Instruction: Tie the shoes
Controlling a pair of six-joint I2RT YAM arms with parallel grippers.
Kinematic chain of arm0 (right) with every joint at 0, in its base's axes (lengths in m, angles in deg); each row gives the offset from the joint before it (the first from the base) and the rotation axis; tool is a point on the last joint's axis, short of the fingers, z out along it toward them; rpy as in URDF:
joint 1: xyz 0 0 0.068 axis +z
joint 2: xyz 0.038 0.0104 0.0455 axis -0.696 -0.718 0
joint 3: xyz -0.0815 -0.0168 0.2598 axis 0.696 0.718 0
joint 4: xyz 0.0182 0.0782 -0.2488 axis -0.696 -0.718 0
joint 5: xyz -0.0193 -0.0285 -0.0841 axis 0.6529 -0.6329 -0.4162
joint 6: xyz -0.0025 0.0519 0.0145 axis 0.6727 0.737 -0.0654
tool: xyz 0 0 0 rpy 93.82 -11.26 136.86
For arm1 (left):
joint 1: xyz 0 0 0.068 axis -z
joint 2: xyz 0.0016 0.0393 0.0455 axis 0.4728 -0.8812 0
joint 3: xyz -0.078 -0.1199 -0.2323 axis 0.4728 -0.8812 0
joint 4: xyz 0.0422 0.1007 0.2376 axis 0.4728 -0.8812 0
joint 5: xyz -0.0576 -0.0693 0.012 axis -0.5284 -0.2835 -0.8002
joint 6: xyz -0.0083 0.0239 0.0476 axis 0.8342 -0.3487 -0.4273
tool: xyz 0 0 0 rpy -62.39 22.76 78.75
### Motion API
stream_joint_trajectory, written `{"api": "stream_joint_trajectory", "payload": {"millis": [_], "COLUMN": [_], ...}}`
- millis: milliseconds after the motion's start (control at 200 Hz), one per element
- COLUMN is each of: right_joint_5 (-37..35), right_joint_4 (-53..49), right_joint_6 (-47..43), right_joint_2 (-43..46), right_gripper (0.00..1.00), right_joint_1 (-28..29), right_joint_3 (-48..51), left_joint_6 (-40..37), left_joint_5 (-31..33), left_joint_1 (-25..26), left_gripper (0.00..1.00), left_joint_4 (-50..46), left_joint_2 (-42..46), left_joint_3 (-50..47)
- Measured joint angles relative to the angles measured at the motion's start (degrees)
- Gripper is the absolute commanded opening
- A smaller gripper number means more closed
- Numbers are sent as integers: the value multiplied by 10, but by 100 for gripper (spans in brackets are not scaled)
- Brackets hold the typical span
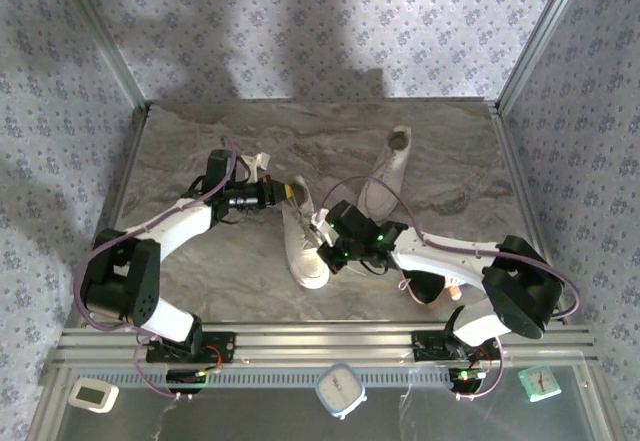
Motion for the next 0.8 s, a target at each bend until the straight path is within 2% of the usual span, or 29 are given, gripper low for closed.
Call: {"api": "stream_joint_trajectory", "payload": {"millis": [545,800], "right_joint_5": [-27,-13], "right_joint_4": [-19,-15], "right_joint_6": [-10,-8], "right_joint_2": [-10,-4], "right_gripper": [0,0], "right_joint_1": [19,20], "right_joint_3": [-9,-9], "left_joint_6": [29,14], "left_joint_5": [28,-40], "left_joint_1": [-7,5], "left_gripper": [0,0], "left_joint_4": [-2,72], "left_joint_2": [-2,3], "left_joint_3": [0,-22]}}
